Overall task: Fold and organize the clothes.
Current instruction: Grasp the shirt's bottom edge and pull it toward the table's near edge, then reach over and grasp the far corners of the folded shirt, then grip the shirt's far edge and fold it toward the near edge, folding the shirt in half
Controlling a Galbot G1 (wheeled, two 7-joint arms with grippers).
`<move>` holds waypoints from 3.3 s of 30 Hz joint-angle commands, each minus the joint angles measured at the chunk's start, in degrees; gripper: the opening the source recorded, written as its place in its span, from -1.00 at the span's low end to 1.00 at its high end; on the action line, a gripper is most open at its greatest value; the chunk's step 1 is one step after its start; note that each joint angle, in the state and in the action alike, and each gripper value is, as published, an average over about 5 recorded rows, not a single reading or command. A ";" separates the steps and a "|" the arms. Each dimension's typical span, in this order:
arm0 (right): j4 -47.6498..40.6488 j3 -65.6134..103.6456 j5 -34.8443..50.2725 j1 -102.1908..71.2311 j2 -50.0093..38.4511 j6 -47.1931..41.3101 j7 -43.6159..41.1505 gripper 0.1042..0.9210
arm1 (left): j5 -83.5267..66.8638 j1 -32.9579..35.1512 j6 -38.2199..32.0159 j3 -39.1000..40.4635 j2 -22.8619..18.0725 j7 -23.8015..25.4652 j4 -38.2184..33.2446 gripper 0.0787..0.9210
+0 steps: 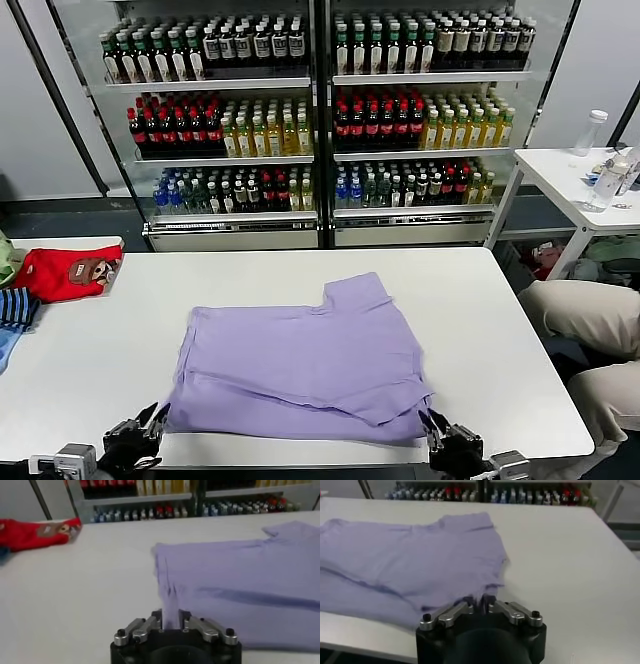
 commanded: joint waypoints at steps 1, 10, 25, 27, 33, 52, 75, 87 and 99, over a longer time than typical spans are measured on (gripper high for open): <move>-8.06 -5.73 3.44 25.27 1.57 -1.85 0.84 -0.05 | 0.90 -17.02 -1.25 4.88 3.33 -1.51 3.66 -0.12; -33.82 -16.08 5.99 53.93 6.73 -2.02 1.08 0.58 | 1.37 -35.31 -4.26 15.01 5.27 1.00 21.14 0.50; -66.95 -23.78 1.06 72.49 22.73 -2.00 1.85 0.76 | 1.47 -47.96 -1.39 20.69 7.17 5.21 39.94 0.77; -69.65 -23.44 0.38 72.73 23.84 -1.95 1.75 0.76 | 1.51 -48.64 -1.40 20.93 7.04 5.92 41.36 0.77; -72.68 -22.25 -0.46 71.66 24.36 -1.29 0.66 0.76 | 1.77 -49.47 -1.41 20.72 7.04 8.38 44.79 0.77; -74.88 -21.39 -1.62 70.58 26.06 -0.48 -0.24 0.76 | 2.83 -49.82 -2.67 20.24 7.00 10.85 47.60 0.77; -76.62 -20.34 -1.99 70.76 27.06 0.80 -1.32 -0.46 | 3.09 -48.59 -3.76 20.11 6.18 14.68 47.29 -0.39; -56.01 -20.25 0.70 63.36 19.07 2.61 -2.31 -0.97 | -2.88 -43.70 -6.74 17.70 7.32 11.98 39.70 -0.99; -35.00 -16.90 6.10 50.36 10.74 0.20 0.48 -0.97 | -3.93 -33.69 -7.57 12.34 7.05 11.12 32.19 -0.99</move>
